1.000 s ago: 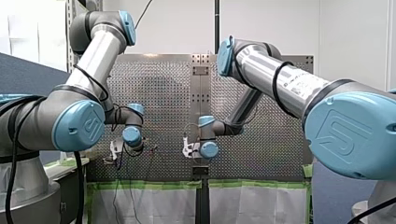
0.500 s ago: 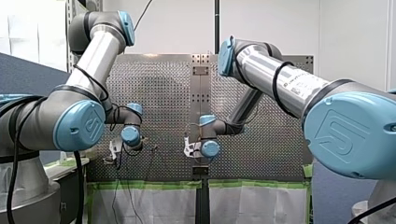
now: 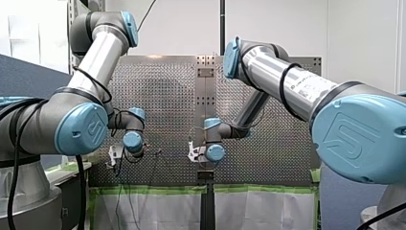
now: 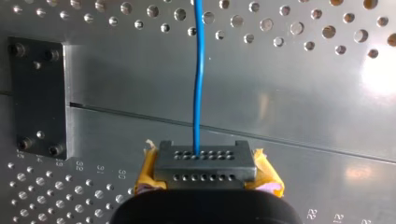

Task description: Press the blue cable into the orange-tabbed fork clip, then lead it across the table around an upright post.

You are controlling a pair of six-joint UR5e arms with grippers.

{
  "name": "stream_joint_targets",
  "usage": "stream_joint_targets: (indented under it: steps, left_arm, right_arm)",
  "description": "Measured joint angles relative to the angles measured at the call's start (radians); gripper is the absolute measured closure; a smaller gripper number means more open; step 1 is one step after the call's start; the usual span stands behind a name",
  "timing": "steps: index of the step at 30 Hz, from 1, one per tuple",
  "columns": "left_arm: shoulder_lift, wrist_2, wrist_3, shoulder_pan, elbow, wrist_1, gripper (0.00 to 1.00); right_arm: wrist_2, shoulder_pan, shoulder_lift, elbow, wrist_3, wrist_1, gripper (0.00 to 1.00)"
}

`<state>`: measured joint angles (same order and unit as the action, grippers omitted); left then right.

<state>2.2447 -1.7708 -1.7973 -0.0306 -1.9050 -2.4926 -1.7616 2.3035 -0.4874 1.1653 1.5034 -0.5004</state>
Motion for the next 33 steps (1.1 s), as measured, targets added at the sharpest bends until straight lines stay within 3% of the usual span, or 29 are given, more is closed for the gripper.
stream_joint_targets:
  steps: [7,15,24,33]
  left_arm:
    - [0.000,0.036,0.004,-0.008,-0.008,-0.040,0.00]
    - [-0.002,0.101,0.042,-0.014,-0.058,-0.084,0.00]
    - [-0.046,0.168,0.026,-0.014,-0.139,-0.019,0.00]
    - [-0.102,0.215,0.038,-0.023,-0.193,0.030,0.00]
  right_arm:
    - [0.000,0.005,0.000,0.000,-0.001,0.002,1.00]
    - [0.002,0.006,0.000,0.000,-0.001,0.003,1.00]
    - [0.003,0.006,0.000,-0.002,-0.003,0.003,1.00]
    - [0.026,0.010,0.000,-0.015,-0.004,0.003,1.00]
